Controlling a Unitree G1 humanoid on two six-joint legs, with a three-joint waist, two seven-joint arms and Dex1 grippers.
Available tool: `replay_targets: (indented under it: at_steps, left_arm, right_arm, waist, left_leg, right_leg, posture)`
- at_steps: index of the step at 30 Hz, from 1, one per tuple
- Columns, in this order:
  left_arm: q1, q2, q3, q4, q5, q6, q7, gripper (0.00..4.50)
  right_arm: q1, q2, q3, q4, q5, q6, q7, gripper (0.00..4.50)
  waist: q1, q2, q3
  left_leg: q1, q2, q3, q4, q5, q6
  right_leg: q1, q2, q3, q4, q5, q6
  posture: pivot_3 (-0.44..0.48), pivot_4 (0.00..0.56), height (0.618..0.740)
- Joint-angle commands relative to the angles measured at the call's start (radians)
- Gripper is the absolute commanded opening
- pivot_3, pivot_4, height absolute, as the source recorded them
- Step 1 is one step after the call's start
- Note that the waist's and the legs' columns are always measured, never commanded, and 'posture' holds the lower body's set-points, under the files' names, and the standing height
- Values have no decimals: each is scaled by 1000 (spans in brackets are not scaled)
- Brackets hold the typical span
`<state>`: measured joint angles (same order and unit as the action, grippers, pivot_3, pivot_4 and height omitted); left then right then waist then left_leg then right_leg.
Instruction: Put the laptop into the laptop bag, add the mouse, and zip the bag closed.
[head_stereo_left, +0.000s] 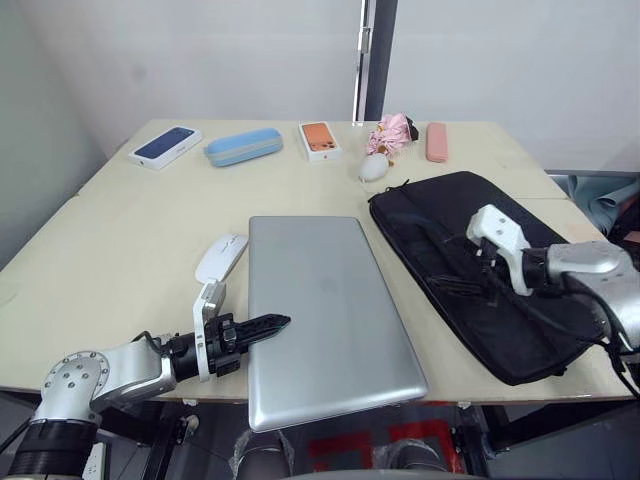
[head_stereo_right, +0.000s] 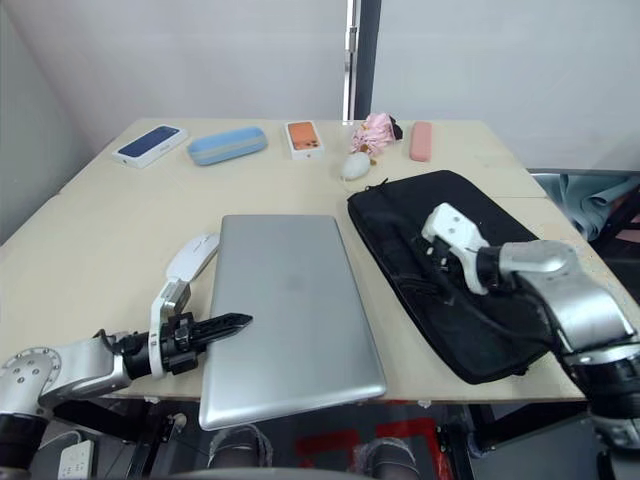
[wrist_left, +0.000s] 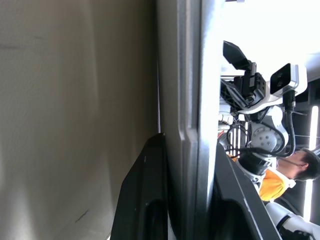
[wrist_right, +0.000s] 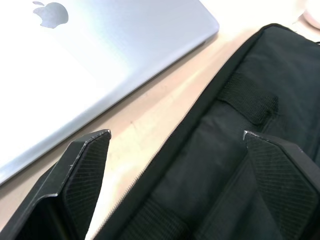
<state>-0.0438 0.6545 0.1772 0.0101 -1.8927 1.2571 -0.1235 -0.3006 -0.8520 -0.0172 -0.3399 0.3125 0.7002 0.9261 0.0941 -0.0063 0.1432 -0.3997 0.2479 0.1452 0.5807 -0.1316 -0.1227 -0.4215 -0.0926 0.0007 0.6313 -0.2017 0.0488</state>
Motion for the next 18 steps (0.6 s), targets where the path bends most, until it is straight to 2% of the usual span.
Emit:
replay_targets:
  at_steps: [1,13,16,18]
  left_arm:
    - [-8,-8,23,-69,-76,-40,-49,286]
    - [-3,-8,9,-94,-79,-71,-52,286]
    - [-6,-11,7,-98,-79,-77,-54,286]
    - [-9,-10,4,-97,-79,-78,-56,286]
  right_arm:
    - [5,40,57,-68,-60,18,-107,4442]
    - [-3,122,172,-9,-171,11,-233,4442]
    - [-2,134,178,3,-187,13,-248,3651]
    - [-7,143,172,15,-186,20,-257,2973]
  waist:
    - [-2,0,0]
    - [-2,0,0]
    - [-2,0,0]
    - [-2,0,0]
  left_leg:
    - [0,0,0,0,0,0]
    - [0,0,0,-1,0,-1]
    - [0,0,0,-1,0,-1]
    - [0,0,0,-1,0,-1]
  right_leg:
    - [0,0,0,0,0,0]
    - [0,0,0,0,0,4]
    - [0,0,0,0,0,5]
    - [0,0,0,0,0,5]
  posture:
    - [0,150,740]
    - [0,150,740]
    - [0,150,740]
    - [0,150,740]
